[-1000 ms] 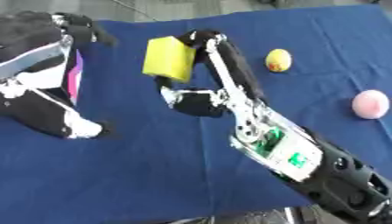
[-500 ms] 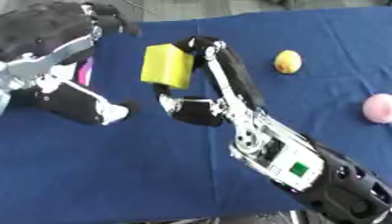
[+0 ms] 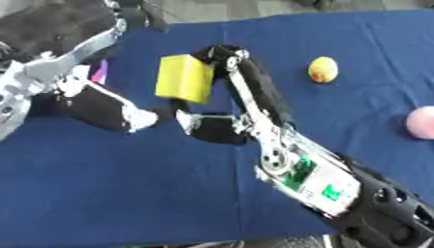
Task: Pick up the objects with one hand, pass them to the other hand, and then place them into the box on the other side of the table.
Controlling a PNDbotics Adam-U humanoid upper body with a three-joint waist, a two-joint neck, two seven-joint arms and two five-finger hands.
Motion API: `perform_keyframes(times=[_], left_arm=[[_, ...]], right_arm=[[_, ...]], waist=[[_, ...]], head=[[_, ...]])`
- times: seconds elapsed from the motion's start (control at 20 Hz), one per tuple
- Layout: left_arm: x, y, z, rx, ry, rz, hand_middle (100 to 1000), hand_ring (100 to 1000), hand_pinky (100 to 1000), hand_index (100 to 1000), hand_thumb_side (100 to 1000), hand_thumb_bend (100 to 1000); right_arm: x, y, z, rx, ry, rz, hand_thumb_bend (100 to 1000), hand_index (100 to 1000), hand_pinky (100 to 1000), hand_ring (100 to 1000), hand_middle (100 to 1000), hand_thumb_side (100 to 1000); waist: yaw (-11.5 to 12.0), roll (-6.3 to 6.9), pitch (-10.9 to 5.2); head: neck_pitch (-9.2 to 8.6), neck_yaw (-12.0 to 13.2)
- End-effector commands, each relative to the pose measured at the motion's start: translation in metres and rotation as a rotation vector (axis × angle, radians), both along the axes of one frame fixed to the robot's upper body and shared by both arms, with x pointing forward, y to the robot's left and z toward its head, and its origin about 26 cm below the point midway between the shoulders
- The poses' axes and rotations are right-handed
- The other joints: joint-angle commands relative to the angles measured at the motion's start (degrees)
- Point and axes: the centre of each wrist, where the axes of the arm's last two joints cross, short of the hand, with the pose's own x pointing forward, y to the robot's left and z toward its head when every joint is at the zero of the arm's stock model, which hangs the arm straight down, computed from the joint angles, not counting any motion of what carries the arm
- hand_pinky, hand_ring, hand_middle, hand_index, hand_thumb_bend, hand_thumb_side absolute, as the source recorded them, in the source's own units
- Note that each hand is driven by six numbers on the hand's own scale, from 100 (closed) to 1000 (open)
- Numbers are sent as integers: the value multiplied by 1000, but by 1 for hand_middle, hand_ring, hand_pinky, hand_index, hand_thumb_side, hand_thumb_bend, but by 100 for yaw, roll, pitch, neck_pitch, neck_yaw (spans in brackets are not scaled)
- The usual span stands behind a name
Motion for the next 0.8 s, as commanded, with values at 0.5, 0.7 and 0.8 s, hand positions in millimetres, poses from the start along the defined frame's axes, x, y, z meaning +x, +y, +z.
perform_keyframes(times=[0.5,0.7,0.8], left_arm=[[-4,-7,2,-1,19,0,825,856,849,876,365,532],[-4,-7,1,19,-5,22,824,855,848,874,381,500],[-4,-7,1,20,-13,32,821,853,846,871,390,479]], right_arm=[[-4,3,8,45,-21,103,100,527,700,565,457,100],[-4,3,7,37,-29,112,100,528,704,569,459,100],[-4,2,6,29,-35,116,100,528,705,569,459,100]], waist=[[-12,26,-110],[-23,40,-113],[-25,42,-110]], head=[[-36,98],[-48,129],[-63,140]])
